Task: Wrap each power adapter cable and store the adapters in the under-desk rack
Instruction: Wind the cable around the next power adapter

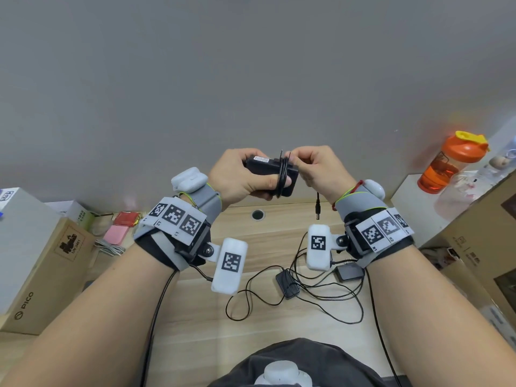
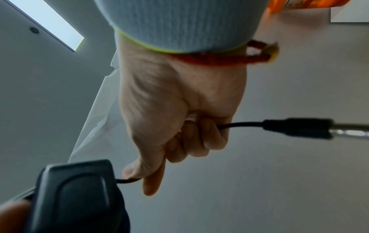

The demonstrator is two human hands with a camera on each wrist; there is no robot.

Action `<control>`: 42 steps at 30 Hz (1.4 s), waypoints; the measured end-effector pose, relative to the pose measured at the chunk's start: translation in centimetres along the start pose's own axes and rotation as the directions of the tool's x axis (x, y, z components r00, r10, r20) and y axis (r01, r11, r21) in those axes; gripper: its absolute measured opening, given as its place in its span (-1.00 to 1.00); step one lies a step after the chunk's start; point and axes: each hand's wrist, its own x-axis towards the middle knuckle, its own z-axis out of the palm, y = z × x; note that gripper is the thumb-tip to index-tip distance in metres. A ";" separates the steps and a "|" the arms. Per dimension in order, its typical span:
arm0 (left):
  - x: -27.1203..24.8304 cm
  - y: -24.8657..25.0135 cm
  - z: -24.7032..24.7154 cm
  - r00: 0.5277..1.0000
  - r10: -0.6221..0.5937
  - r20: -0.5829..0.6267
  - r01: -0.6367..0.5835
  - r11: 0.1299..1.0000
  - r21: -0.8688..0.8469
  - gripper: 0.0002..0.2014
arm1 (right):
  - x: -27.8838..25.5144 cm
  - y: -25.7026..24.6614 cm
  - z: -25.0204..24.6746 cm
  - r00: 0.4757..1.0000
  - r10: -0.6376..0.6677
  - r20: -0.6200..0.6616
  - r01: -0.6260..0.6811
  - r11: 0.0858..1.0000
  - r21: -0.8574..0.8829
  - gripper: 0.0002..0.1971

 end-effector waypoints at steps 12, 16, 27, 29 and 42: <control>1.6 -0.3 -1.3 0.948 -0.031 -0.318 -0.065 0.956 -0.285 -0.68 | -0.7 1.2 3.3 0.975 0.095 0.203 -0.080 0.994 -0.080 -0.68; 2.1 -1.1 -2.0 0.910 -0.045 -0.413 -0.062 0.968 -0.243 -0.68 | -0.9 0.5 3.5 0.964 0.095 0.249 -0.071 0.992 -0.105 -0.73; 2.1 -2.5 -1.8 0.903 -0.023 -0.430 0.007 0.999 -0.040 -0.67 | -1.0 -2.7 2.8 0.997 0.009 0.080 0.002 0.990 -0.144 -0.81; 1.9 -2.4 -1.5 0.917 0.001 -0.398 0.005 1.000 0.014 -0.67 | -1.0 -2.6 2.7 1.000 0.002 0.017 0.000 0.996 -0.088 -0.81; 2.1 -2.9 -0.8 0.919 -0.026 -0.394 0.021 1.000 -0.018 -0.70 | -0.9 -1.7 3.3 0.982 -0.016 -0.188 0.081 0.935 0.345 -0.78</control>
